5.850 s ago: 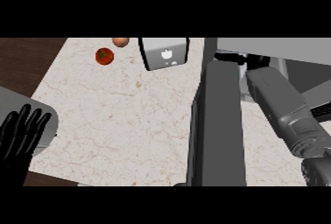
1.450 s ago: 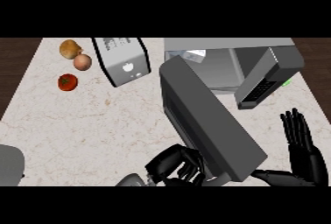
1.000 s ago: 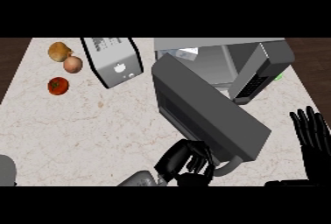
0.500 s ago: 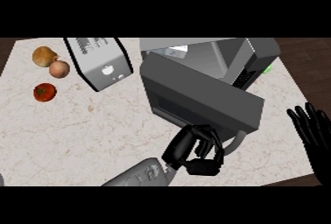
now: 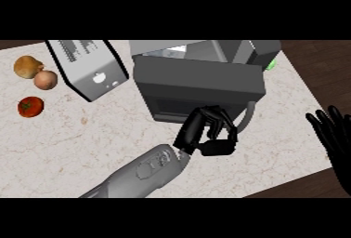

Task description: Pick up the milk, place it into the microwave and close the microwave

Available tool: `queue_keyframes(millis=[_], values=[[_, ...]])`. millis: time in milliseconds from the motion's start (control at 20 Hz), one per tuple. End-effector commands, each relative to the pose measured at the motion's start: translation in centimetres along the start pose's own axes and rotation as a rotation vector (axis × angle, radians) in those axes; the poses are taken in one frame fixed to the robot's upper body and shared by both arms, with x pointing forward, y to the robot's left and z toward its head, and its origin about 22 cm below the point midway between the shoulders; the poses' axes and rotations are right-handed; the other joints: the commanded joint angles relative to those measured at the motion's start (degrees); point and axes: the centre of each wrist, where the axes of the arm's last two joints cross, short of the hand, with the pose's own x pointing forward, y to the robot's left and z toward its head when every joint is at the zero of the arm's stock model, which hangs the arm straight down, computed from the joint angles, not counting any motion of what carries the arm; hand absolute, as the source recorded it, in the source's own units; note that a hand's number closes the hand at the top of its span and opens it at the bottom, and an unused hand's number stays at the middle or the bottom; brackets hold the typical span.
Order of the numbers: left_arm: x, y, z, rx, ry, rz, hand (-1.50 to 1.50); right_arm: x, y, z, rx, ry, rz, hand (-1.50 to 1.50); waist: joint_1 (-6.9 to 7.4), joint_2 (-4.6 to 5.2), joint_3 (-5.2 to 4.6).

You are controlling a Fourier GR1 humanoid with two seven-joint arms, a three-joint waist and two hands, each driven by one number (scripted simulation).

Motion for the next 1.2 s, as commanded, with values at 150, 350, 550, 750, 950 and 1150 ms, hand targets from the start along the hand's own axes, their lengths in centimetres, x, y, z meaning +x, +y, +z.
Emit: queue_keyframes(millis=[150, 350, 550, 750, 950, 1150], values=[[2.6, 1.9, -3.2, 0.147, -0.052, 0.126, 1.50, 0.8, 0.1, -0.8, 0.028, -0.023, -0.050, -1.50, -1.99, 1.15, -0.20], [2.5, 2.8, -4.1, 0.188, -0.060, 0.152, 1.50, 1.7, -0.1, -1.0, 0.051, -0.017, -0.043, -1.50, -3.42, 1.48, -0.21], [2.9, 3.3, -5.2, 0.216, -0.080, 0.152, 1.50, 2.2, -0.1, -1.5, 0.071, -0.028, -0.051, -1.50, -4.29, 1.70, -0.08], [2.8, 3.9, -5.8, 0.224, -0.092, 0.160, 1.50, 3.0, -0.4, -2.2, 0.099, -0.052, -0.048, -1.50, -4.82, 2.24, -0.01], [2.4, 4.1, -5.7, 0.231, -0.093, 0.178, 1.50, 3.6, -0.4, -2.9, 0.106, -0.057, -0.046, -1.50, -4.51, 2.37, -0.08], [2.6, 4.2, -6.1, 0.248, -0.116, 0.172, 1.50, 4.2, -0.6, -3.0, 0.114, -0.064, -0.047, -1.50, -5.70, 2.30, 0.03]])
